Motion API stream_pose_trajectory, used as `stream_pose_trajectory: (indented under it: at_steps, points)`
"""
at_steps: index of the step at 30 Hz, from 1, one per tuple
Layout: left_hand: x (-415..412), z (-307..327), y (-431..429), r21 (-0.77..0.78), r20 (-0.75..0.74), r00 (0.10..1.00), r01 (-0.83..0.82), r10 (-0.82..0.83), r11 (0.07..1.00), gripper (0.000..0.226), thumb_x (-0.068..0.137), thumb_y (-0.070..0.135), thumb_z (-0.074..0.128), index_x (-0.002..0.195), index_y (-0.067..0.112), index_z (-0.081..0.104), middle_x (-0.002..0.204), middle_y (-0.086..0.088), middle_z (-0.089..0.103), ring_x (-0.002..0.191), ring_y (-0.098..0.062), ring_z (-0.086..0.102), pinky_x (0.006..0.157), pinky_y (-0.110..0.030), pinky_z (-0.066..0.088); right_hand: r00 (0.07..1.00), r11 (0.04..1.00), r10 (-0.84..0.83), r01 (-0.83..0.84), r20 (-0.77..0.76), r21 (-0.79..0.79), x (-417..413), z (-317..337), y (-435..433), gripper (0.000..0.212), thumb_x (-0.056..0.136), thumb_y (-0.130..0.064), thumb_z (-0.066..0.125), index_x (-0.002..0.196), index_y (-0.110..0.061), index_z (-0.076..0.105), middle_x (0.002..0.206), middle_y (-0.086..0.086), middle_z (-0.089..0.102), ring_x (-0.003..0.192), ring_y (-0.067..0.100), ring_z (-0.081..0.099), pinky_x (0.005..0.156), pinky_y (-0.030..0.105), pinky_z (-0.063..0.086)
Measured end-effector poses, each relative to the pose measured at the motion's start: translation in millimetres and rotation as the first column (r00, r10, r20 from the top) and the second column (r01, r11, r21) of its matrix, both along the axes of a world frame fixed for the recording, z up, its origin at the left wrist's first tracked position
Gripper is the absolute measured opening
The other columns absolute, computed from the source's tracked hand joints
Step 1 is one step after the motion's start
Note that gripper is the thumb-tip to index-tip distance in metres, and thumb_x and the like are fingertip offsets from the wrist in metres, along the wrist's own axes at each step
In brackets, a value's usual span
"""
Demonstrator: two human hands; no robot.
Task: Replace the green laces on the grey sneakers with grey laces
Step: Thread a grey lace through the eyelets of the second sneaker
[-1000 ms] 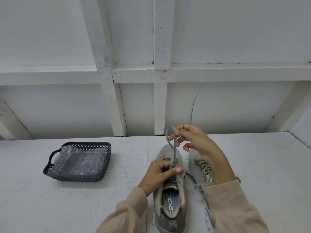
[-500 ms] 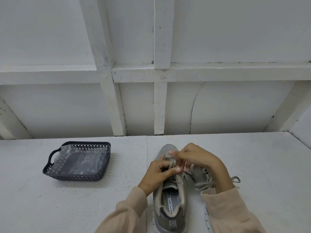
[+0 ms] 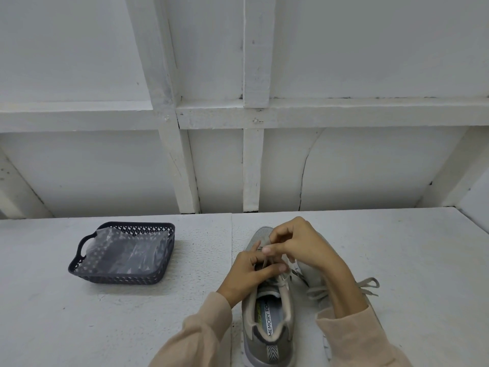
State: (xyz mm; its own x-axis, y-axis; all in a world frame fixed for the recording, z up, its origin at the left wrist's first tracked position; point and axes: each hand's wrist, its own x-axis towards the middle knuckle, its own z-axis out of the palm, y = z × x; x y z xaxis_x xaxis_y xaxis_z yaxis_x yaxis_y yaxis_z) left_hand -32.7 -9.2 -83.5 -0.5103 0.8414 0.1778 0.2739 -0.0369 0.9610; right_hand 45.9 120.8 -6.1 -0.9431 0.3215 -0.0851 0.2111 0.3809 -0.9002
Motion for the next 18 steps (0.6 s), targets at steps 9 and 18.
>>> stream_pose_trajectory:
  at_steps: [9,18]
  points:
    - [-3.6,-4.8,3.1,0.017,0.004,1.000,-0.017,0.017,1.000,0.018,0.078,0.037,0.074,0.087,0.021,0.077,0.093,0.009,0.075,0.098,-0.011,0.068,0.111,-0.059,0.031,0.979,0.966,-0.027,-0.027,-0.201,-0.259,0.0,36.6,3.8,0.018,0.077,0.000,0.075,0.077,0.014,0.065,0.056,0.006,0.060,0.049,0.013,0.054,0.048,0.022,0.044]
    - [-4.2,-10.2,4.1,0.067,0.041,0.999,-0.024,0.021,0.997,0.013,0.082,0.014,0.076,0.091,0.005,0.075,0.100,-0.004,0.072,0.103,-0.018,0.066,0.094,-0.028,0.049,0.954,0.903,-0.108,-0.024,-0.279,-0.429,-8.3,47.5,0.4,0.008,0.066,-0.012,0.076,0.064,-0.008,0.070,0.070,0.018,0.058,0.044,0.015,0.049,0.041,0.019,0.036]
